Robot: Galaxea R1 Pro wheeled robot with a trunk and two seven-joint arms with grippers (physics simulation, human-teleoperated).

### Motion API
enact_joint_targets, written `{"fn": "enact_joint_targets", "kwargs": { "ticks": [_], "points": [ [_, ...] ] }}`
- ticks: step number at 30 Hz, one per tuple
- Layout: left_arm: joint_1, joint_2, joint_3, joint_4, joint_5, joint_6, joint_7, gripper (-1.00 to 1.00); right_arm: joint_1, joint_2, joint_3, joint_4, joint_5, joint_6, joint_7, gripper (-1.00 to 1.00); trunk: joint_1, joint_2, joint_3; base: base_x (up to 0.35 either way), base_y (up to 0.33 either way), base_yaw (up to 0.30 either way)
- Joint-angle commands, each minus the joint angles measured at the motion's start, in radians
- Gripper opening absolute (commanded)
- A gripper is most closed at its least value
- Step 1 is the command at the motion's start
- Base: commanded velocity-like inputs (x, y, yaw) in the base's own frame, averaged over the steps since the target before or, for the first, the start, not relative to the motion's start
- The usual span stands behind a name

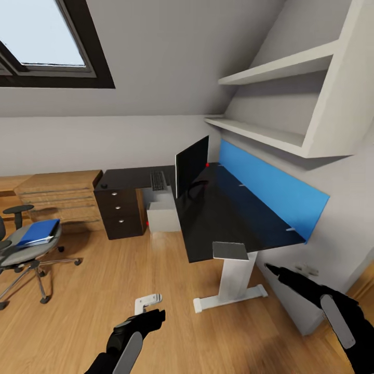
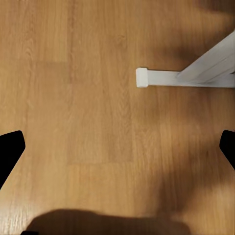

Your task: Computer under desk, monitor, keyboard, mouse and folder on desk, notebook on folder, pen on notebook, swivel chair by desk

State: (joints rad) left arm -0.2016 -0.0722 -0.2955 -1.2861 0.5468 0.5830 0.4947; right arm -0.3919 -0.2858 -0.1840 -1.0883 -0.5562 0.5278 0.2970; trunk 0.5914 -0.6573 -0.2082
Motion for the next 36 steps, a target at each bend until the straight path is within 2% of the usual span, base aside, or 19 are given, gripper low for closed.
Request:
{"fn": "enact_joint_targets", "kwargs": {
  "ticks": [1,2,3,6,7,10,13,17,20,25,36],
  "points": [
    [-0.001,0.000,-0.001,-0.002,0.010,0.001,0.010,1.00,-0.001,-0.003,-0.019,0.009,-0.012,0.013,0.029,1.00,0.004,-0.009,-0.005,0.000,0.000,-0.015],
    [-0.001,0.000,-0.001,-0.002,0.010,0.001,0.010,1.00,-0.001,-0.005,-0.037,0.019,-0.019,0.020,0.053,1.00,0.008,-0.016,-0.008,0.000,0.000,-0.012],
    [-0.001,0.000,0.000,-0.002,0.010,0.001,0.010,1.00,-0.001,-0.009,-0.077,0.037,-0.028,0.032,0.101,1.00,0.012,-0.023,-0.011,0.000,0.000,-0.008],
    [-0.001,0.000,0.000,-0.002,0.009,0.001,0.010,1.00,-0.001,-0.012,-0.149,0.065,-0.037,0.055,0.168,1.00,0.023,-0.044,-0.020,0.000,0.000,-0.005],
    [-0.001,0.000,0.001,-0.002,0.009,0.001,0.010,1.00,-0.001,-0.013,-0.205,0.081,-0.041,0.073,0.207,1.00,0.027,-0.051,-0.024,0.000,0.000,-0.002],
    [-0.001,0.000,0.002,-0.003,0.009,0.001,0.010,1.00,-0.001,-0.014,-0.288,0.097,-0.043,0.102,0.252,1.00,0.039,-0.072,-0.033,0.000,0.000,-0.002],
    [-0.001,0.000,0.004,-0.003,0.009,0.001,0.010,1.00,-0.001,-0.014,-0.353,0.105,-0.045,0.135,0.276,1.00,0.050,-0.093,-0.042,0.000,0.000,0.000],
    [-0.001,-0.023,0.002,0.009,0.007,-0.010,0.014,1.00,-0.023,0.007,-0.370,0.082,-0.024,0.127,0.271,1.00,0.050,-0.092,-0.042,0.000,0.000,0.000],
    [-0.001,-0.022,0.002,0.002,0.008,-0.007,0.014,1.00,-0.026,0.004,-0.370,0.080,-0.007,0.127,0.270,1.00,0.050,-0.092,-0.042,0.000,0.000,0.000],
    [-0.001,-0.019,0.001,-0.012,0.006,0.001,0.017,1.00,-0.041,0.033,-0.357,0.075,0.001,0.127,0.294,1.00,0.050,-0.092,-0.042,0.000,0.000,0.000],
    [-0.001,-0.017,0.002,-0.015,0.009,0.003,0.018,1.00,-0.045,0.095,-0.351,0.076,-0.001,0.127,0.343,1.00,0.092,-0.169,-0.077,0.000,0.000,0.000]
  ]
}}
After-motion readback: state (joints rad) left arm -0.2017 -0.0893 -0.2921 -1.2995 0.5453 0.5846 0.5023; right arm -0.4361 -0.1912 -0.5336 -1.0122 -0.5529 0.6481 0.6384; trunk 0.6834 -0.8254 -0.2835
